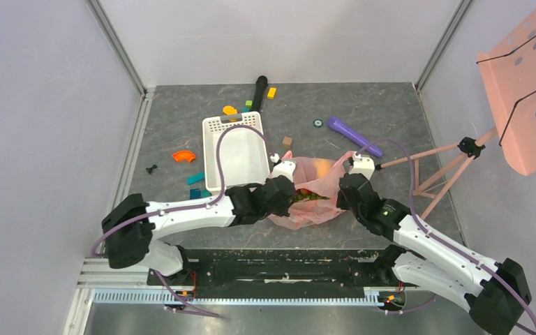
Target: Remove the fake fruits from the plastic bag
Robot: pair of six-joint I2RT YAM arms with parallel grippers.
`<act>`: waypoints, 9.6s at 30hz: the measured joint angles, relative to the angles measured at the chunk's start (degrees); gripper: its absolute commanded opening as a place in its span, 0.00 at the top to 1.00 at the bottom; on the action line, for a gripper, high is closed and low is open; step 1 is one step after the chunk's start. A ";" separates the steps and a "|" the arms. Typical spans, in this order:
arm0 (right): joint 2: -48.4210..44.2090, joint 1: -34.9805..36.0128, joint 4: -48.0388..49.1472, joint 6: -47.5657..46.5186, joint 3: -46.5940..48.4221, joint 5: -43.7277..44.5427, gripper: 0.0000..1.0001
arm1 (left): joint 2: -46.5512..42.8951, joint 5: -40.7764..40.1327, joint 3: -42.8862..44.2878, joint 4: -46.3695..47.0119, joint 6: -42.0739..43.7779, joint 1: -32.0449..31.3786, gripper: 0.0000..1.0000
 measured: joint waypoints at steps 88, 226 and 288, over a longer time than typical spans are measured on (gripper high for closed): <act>23.82 13.18 30.56 -9.51 -1.07 1.20 0.99 | -1.57 0.15 -10.97 11.93 -1.14 -0.39 0.98; 1.68 6.64 11.39 -14.19 8.98 -24.09 0.48 | -22.53 -4.61 -17.79 2.32 -3.15 0.37 0.93; 68.70 8.15 4.46 -24.30 61.20 -33.42 0.02 | -50.73 -19.61 -3.23 -34.86 -0.13 0.81 0.00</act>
